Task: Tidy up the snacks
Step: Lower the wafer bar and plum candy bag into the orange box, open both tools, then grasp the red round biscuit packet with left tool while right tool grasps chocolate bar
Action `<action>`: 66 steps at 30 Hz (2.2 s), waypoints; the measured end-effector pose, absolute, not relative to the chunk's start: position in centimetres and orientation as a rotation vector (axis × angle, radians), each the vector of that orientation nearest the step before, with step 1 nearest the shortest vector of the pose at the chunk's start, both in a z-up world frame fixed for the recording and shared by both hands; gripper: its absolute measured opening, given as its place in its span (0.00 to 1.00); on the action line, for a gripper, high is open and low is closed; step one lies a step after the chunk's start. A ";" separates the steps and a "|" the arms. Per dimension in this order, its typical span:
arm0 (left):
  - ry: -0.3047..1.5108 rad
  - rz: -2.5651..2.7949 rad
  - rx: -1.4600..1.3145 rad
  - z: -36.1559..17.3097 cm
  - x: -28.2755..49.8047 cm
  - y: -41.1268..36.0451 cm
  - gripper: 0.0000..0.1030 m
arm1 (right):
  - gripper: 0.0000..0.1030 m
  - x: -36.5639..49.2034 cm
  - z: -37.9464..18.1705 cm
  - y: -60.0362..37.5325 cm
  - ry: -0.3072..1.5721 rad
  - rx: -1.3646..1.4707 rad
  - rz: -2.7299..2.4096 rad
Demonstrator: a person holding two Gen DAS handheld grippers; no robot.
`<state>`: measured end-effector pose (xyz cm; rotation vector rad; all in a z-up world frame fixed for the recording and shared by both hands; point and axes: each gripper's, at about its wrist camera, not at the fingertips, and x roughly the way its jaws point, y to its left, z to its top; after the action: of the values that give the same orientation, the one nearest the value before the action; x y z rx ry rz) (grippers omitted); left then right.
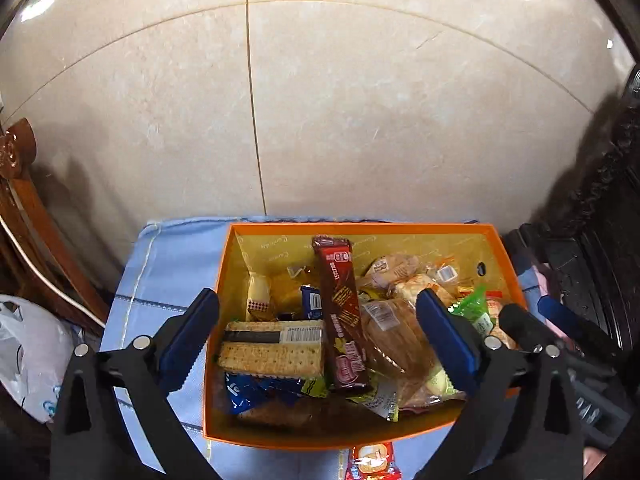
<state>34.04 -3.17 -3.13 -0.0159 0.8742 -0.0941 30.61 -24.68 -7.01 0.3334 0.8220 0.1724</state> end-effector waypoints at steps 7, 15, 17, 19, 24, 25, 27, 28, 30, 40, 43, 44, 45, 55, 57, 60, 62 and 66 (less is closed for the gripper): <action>0.952 -0.068 0.007 -4.7 31.1 -1.7 0.94 | 0.86 25.0 -9.8 -24.7 0.908 0.324 0.172; 1.107 0.006 -0.027 -10.1 24.8 1.9 0.94 | 0.86 17.0 -16.6 -18.0 1.109 0.117 0.321; 1.142 0.022 -0.026 -11.3 23.6 2.6 0.94 | 0.86 16.3 -18.0 -17.7 1.177 0.176 0.317; 1.164 0.036 -0.017 -12.2 22.4 3.1 0.94 | 0.86 16.1 -19.2 -17.6 1.237 0.223 0.288; 1.220 0.073 -0.066 -13.6 20.2 5.2 0.94 | 0.86 16.3 -20.8 -16.5 1.282 0.255 0.229; 1.222 0.078 -0.066 -13.7 20.0 5.4 0.94 | 0.86 16.6 -21.2 -16.3 1.289 0.273 0.215; 1.223 0.082 -0.059 -13.5 19.8 5.6 0.94 | 0.86 17.0 -21.5 -16.1 1.291 0.279 0.182; 1.225 0.083 -0.057 -13.4 19.7 5.7 0.94 | 0.86 17.2 -21.6 -15.7 1.285 0.274 0.169; 1.223 0.088 -0.060 -13.2 19.5 6.0 0.94 | 0.86 17.6 -21.8 -15.3 1.289 0.247 0.139; 1.246 0.027 -0.038 -13.6 18.9 3.2 0.94 | 0.16 14.9 -20.6 -17.6 1.280 0.112 0.148; 1.267 -0.025 -0.045 -14.6 19.1 0.9 0.94 | 0.17 13.1 -19.6 -20.7 1.258 0.170 0.136; 1.271 -0.040 -0.040 -15.0 19.5 0.0 0.94 | 0.17 12.7 -19.4 -21.4 1.255 0.181 0.130; 1.271 -0.055 -0.027 -15.4 20.0 -1.2 0.94 | 0.17 12.2 -19.3 -22.3 1.254 0.194 0.118; 1.377 -0.039 0.003 -20.4 25.8 -7.3 0.77 | 0.17 10.7 -20.1 -24.9 1.256 0.257 0.070; 1.424 -0.105 -0.065 -21.7 26.2 -7.3 0.64 | 0.17 10.9 -20.1 -24.4 1.259 0.257 0.084; 1.396 -0.145 -0.059 -21.2 25.8 -7.3 0.38 | 0.17 11.3 -19.7 -24.3 1.255 0.247 0.110; 1.384 -0.116 -0.013 -20.9 25.3 -6.9 0.36 | 0.17 11.6 -19.2 -23.7 1.245 0.240 0.129; 1.376 -0.103 -0.038 -20.3 23.8 -4.7 0.36 | 0.17 12.3 -17.9 -22.7 1.218 0.230 0.163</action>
<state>23.80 -4.74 -20.34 -0.0379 1.3757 -0.1032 12.35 -22.65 -17.85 0.2300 1.2181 0.1629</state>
